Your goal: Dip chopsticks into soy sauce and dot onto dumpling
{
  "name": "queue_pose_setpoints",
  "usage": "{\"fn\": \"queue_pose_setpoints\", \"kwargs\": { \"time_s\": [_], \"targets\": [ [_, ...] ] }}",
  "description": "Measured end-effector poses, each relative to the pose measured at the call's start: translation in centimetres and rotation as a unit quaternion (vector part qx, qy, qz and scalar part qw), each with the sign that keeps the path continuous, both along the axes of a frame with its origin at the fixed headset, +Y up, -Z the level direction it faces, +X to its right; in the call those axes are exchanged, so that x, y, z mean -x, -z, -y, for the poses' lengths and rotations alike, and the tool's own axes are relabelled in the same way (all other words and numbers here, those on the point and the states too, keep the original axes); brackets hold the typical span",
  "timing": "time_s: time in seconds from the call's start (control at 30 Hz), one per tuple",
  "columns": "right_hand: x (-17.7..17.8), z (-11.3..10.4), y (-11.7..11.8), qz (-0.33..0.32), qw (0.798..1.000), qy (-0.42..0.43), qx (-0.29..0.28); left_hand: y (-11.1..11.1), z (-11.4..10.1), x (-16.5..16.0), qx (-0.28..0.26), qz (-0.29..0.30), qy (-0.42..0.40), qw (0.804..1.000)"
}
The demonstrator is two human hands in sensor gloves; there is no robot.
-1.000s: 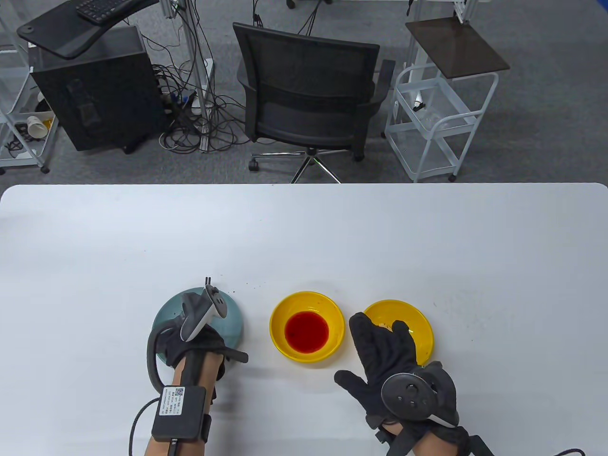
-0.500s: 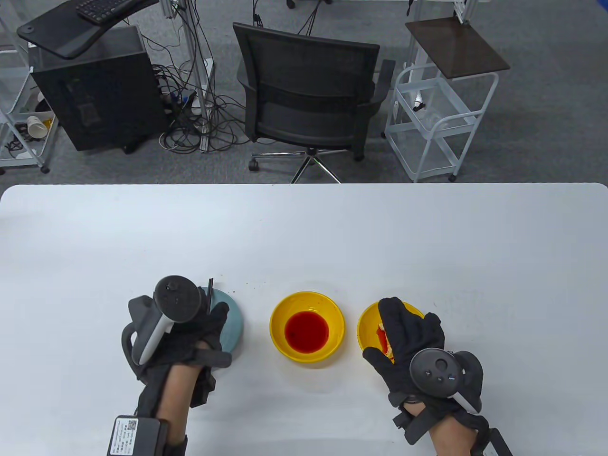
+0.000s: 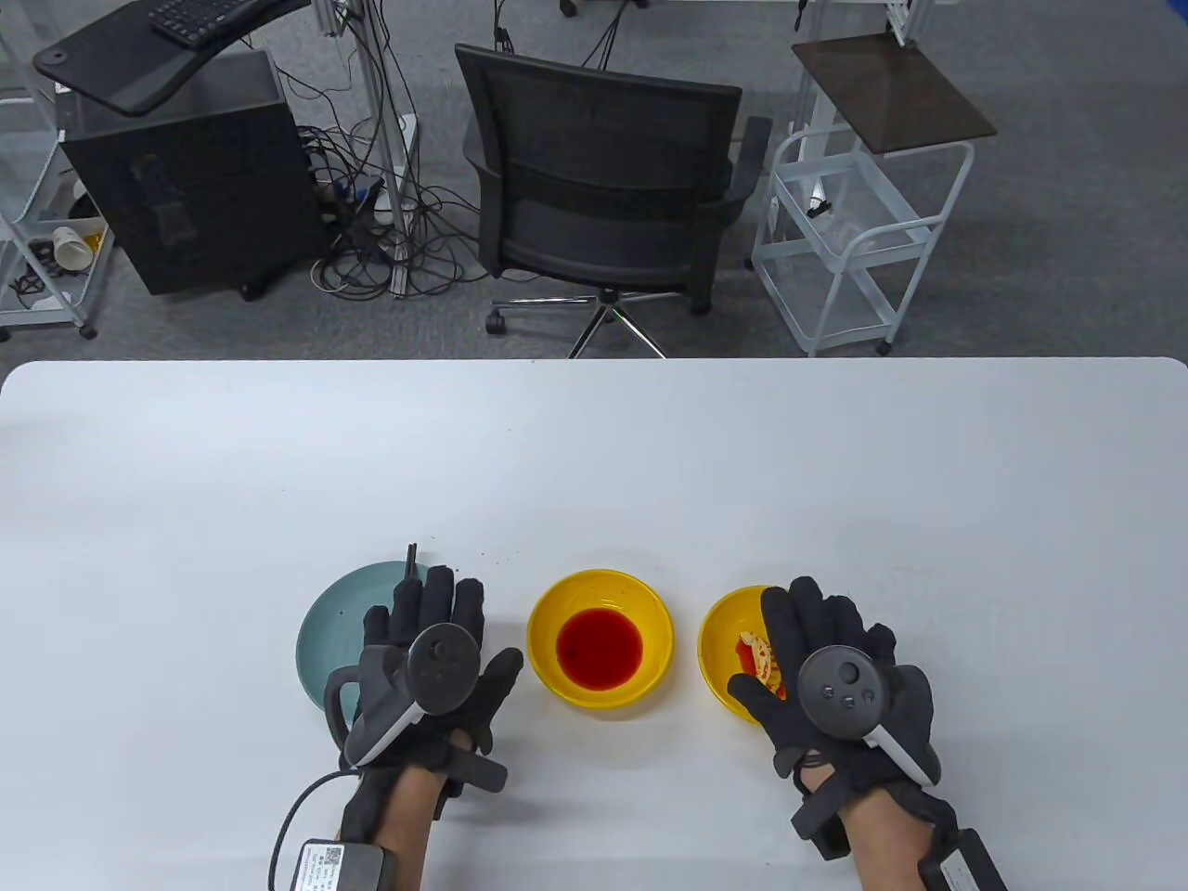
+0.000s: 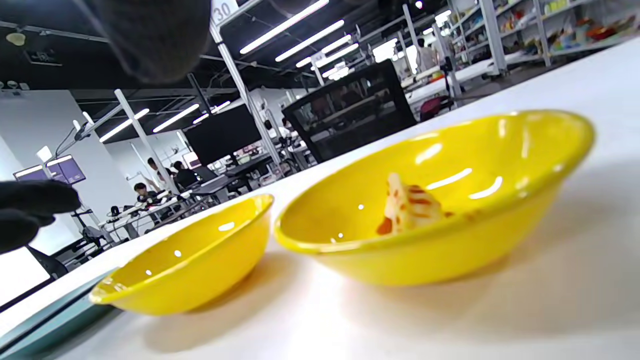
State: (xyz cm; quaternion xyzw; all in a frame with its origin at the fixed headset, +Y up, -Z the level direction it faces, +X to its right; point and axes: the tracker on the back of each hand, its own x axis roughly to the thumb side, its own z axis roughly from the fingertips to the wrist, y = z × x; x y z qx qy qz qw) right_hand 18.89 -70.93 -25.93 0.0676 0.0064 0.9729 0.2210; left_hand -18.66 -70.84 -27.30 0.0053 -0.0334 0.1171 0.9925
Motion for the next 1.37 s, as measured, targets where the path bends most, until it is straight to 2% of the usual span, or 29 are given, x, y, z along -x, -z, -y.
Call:
{"fn": "queue_pose_setpoints", "kwargs": {
  "time_s": [0.17, 0.37, 1.37],
  "targets": [
    [0.2, 0.3, 0.0, 0.001, 1.0, -0.019, 0.004, 0.2, 0.3, 0.7, 0.012, -0.006, -0.025, 1.0],
    [1.0, 0.7, 0.0, -0.009, 0.999, -0.037, 0.013, 0.2, 0.3, 0.8, 0.012, -0.008, -0.008, 1.0],
    [1.0, 0.8, -0.1, -0.021, 0.999, -0.02, 0.021, -0.2, 0.5, 0.4, 0.018, 0.005, -0.013, 1.0]
  ]
}}
